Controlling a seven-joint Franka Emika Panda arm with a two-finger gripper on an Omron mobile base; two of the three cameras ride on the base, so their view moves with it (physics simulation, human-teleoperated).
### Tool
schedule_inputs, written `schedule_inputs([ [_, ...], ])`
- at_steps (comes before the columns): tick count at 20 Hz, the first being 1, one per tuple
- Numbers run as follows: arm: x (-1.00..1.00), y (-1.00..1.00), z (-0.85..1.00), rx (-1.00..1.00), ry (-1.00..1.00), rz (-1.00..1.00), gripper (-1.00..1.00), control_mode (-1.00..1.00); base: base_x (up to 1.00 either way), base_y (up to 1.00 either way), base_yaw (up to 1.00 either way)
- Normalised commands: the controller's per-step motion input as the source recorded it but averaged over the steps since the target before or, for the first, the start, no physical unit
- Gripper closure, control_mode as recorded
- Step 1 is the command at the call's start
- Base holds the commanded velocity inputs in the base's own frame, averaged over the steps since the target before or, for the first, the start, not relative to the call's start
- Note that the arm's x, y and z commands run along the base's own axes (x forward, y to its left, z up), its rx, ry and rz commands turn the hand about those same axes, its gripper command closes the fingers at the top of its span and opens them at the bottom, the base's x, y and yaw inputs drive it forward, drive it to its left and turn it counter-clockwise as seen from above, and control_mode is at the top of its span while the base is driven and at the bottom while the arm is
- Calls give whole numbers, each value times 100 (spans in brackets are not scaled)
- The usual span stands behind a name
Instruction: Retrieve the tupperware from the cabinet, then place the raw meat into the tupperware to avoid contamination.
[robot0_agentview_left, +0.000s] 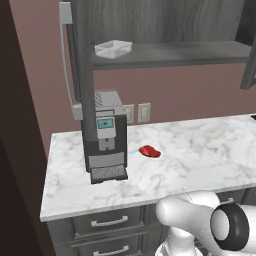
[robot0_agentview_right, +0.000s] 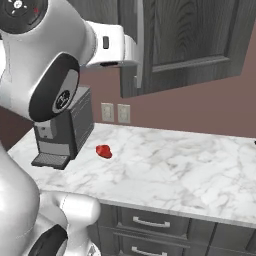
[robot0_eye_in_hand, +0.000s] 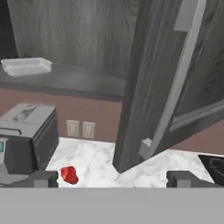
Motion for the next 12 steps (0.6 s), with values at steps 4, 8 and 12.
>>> schedule_inputs([
  [4, -9, 83, 18, -40, 11, 0, -100, -100, 0, 0, 0],
  [8, -2, 83, 12, -43, 11, 0, -100, -100, 0, 0, 0],
  [12, 18, 48, 0, -40, 12, -2, -100, -100, 0, 0, 0],
])
